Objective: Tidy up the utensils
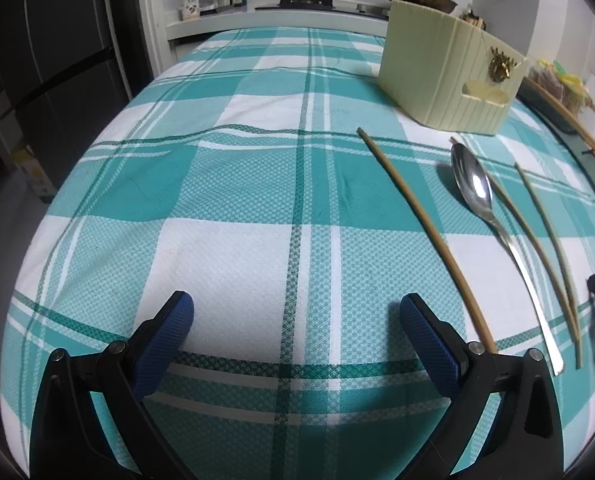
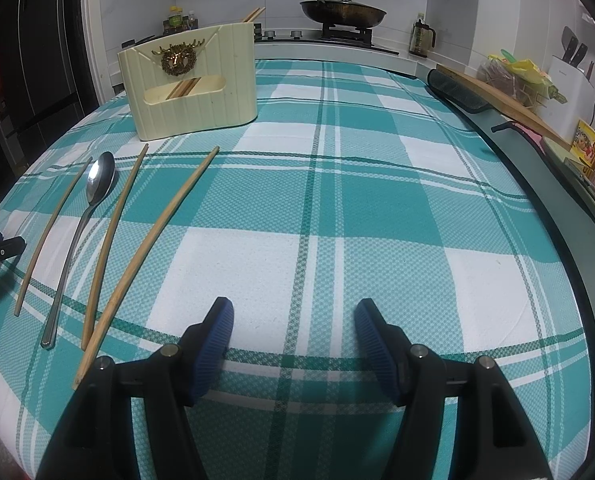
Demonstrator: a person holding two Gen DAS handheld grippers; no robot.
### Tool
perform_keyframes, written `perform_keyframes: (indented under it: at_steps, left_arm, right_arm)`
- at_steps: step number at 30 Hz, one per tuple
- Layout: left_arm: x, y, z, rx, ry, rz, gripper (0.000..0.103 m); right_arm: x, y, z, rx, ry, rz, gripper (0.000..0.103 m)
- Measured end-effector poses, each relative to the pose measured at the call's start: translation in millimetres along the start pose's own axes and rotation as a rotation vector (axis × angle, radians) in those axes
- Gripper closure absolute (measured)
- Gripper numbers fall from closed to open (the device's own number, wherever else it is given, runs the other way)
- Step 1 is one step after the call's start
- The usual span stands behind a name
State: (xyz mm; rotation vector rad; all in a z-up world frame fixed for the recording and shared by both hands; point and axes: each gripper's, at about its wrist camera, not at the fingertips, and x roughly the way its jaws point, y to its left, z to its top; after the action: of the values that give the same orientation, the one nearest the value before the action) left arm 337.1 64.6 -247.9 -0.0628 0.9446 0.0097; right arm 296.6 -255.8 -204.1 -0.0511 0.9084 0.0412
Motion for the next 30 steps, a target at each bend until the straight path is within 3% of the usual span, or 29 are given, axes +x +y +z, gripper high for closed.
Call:
perform_keyframes:
  at_steps: [6,11,18,22,26,27,30]
  left_arm:
    - [-10,3,-1,-0.057,-0.041,-0.068,0.001]
    - [-9,-23,2,-0.047,-0.015,-0.154,0.001]
    - [4,-65,6,0.09,0.013,-0.035,0.002]
    - [5,-69,5,0.114,0.018,-0.01,0.002]
    - [6,-69,5,0.121,0.02,-0.009,0.001]
    - [6,-69,5,0.124,0.02,-0.01,0.001]
    - [1,-71,2,0.146,0.009,-0.031,0.012]
  right_arm:
    - [0,0,0,0.0,0.0,0.0,0.038]
    - [0,0,0,0.0,0.0,0.0,0.038]
    - [-2,3,3,0.012,0.019,-0.017,0.038]
    - [-19,33,19,0.014,-0.021,0.126,0.038]
    - [-9,72,35,-0.059,-0.004,0.178,0.038]
    - [-5,77,36,-0.068,0.004,0.174,0.041]
    - [16,86,37,-0.087,0.073,0.173,0.066]
